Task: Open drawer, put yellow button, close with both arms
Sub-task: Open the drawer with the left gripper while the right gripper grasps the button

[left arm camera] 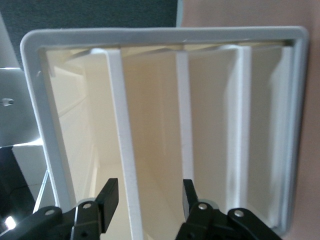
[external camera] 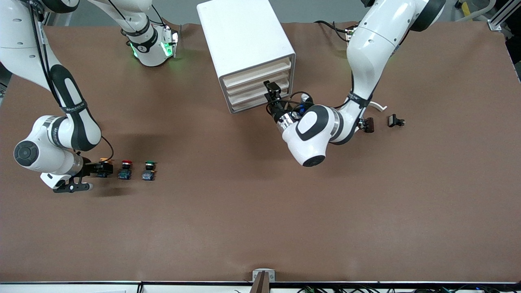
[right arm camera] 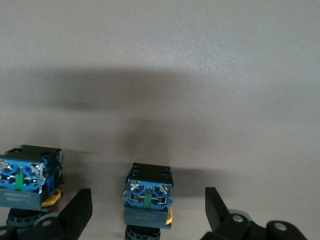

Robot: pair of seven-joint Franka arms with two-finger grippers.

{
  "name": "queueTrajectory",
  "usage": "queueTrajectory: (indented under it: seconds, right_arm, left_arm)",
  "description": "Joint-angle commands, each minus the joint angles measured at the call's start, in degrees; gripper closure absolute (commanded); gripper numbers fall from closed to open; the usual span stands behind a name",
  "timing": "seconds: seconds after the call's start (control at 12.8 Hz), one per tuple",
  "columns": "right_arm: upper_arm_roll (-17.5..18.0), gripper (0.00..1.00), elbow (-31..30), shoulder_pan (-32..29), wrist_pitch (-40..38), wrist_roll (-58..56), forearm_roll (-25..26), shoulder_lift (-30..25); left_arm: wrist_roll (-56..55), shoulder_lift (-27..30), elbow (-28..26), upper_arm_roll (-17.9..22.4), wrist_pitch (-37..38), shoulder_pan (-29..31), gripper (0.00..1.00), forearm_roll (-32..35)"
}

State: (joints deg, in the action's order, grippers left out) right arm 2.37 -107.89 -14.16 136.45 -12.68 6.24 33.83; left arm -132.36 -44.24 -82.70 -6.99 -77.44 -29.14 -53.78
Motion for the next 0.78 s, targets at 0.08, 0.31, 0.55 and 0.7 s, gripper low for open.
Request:
queueTrajectory:
  seconds: [0.08,0.31,0.55,0.7]
  right_arm:
    - [0.7,0.28,-0.9,-0.9,0.3,0.3,-0.2,0.4]
    - [0.7,0.57,-0.8,-1.0,0.1,0.3,-0.2,0.6]
    - [0.7,0.79,-0.7,-1.2,-0.2,0.4,-0.2,0.4]
    - [0.7,0.78,-0.4,-1.4,-0.6,0.5,-0.2,-0.2]
  left_arm:
    - [-3.9,-1.7,1.0,0.3,2.6,-2.7,0.47,-3.3]
    - [-5.2,-2.3,0.9,0.3,3.0,-4.4,0.54,-4.1]
    - [-6.1,-2.4,1.0,0.4,3.8,-4.5,1.00,-4.0]
    - [-6.1,-2.7,1.1,0.7,3.8,-3.2,1.00,-3.8]
